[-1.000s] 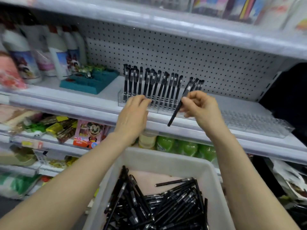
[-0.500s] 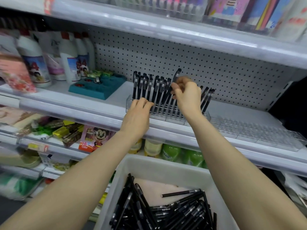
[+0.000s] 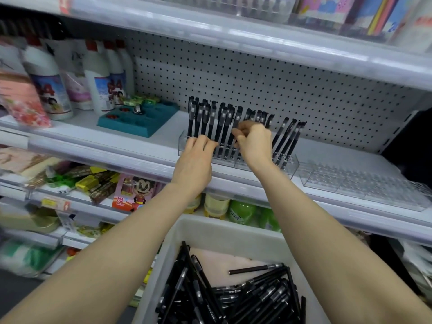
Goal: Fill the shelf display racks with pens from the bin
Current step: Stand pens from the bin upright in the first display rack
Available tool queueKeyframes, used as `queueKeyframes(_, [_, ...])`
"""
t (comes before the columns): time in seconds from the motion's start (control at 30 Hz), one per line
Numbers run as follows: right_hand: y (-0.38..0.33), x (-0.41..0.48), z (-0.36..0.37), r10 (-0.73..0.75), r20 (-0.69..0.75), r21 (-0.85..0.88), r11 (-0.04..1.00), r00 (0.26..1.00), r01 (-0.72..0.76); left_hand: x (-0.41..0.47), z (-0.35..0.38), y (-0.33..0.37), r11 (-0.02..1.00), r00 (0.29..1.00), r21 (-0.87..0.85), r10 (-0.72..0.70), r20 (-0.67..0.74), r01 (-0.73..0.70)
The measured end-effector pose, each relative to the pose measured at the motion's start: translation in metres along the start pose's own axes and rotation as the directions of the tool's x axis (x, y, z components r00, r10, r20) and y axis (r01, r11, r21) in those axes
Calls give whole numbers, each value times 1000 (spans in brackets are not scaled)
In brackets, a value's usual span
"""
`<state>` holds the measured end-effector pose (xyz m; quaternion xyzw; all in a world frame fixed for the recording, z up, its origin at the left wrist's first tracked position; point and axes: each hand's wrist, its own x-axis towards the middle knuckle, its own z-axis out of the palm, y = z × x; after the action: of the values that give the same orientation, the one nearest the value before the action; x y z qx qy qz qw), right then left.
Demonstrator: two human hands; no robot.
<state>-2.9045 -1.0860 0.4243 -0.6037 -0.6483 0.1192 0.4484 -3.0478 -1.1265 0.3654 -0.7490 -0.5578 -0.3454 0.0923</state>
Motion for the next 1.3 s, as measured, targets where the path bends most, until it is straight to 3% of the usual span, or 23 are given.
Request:
queueKeyframes(0.3, [1,-29,-21,-15,-3,-24,1000,1000,15,-14,-12,6,999,999,-33,22,45,-20])
queueKeyframes(0.43, [14,-68,-38,-16,20,46,999,1000,16,-49,-16,25,990,999,-141,26,41,-20])
queueKeyframes(0.6, [49,-131,-44,77,109,102,991,991,-89,-100,11,41,985,991,-162,78,105,-60])
queueKeyframes(0.77, [82,-179,-47,187,405,-65,982,895,-176,-132,42,34,995,979,-98,30,200,-10])
queueKeyframes(1.0, [115,-202,-31,279,623,-481,874,731,77,-135,46,32,999,975,-19,50,214,-47])
queueKeyframes(1.17, [108,-202,-27,302,613,-576,803,730,152,-134,43,33,999,969,-33,35,245,-28])
queueKeyframes(1.3, [102,-202,-32,215,618,-513,839,756,180,-136,37,35,985,974,-173,44,221,-5])
